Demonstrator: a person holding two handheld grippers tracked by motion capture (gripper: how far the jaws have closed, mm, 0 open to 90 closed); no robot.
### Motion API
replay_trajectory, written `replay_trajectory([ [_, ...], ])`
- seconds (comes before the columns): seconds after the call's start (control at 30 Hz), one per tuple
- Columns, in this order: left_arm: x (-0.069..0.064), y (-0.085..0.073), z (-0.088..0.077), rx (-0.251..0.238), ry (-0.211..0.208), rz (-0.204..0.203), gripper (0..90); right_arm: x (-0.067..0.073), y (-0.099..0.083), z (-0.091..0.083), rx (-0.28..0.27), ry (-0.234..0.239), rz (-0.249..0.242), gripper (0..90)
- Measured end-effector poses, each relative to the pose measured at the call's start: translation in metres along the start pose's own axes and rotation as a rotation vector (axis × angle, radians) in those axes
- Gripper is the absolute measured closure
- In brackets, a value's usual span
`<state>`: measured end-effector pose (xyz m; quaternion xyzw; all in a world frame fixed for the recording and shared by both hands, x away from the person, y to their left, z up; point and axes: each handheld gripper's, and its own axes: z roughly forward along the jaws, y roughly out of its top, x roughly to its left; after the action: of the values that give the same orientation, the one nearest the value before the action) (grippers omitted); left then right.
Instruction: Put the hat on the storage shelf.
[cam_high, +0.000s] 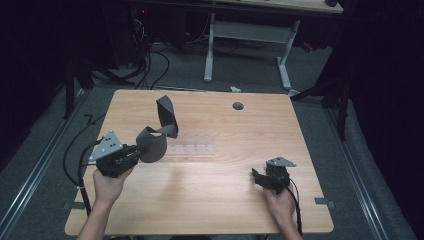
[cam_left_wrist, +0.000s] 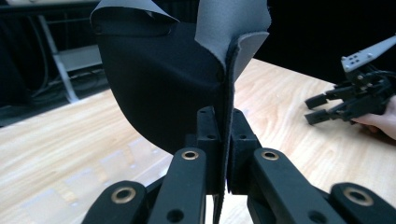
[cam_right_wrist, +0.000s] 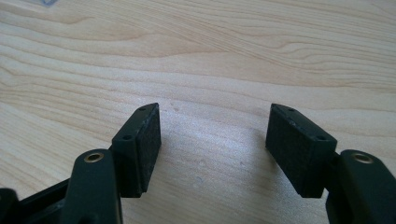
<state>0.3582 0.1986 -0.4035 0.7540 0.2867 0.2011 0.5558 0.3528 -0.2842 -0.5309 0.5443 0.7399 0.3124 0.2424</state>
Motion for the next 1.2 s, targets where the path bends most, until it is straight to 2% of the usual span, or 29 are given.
replay_trajectory([
  [0.3,0.018,0.001,-0.001,0.006,0.069,-0.025,86.6,0.001,0.000,0.000,0.000,0.003,-0.001,35.2],
  [0.63,0.032,0.001,0.002,0.003,0.108,-0.026,86.6,0.002,-0.001,-0.001,0.003,0.007,-0.003,34.7],
  [0.97,0.050,-0.006,0.004,0.006,0.145,-0.031,86.6,0.003,-0.001,-0.001,0.001,0.007,-0.005,34.7],
  [1.2,0.058,-0.010,0.002,0.004,0.170,-0.040,86.6,0.004,-0.001,-0.001,0.001,0.007,-0.005,34.6],
])
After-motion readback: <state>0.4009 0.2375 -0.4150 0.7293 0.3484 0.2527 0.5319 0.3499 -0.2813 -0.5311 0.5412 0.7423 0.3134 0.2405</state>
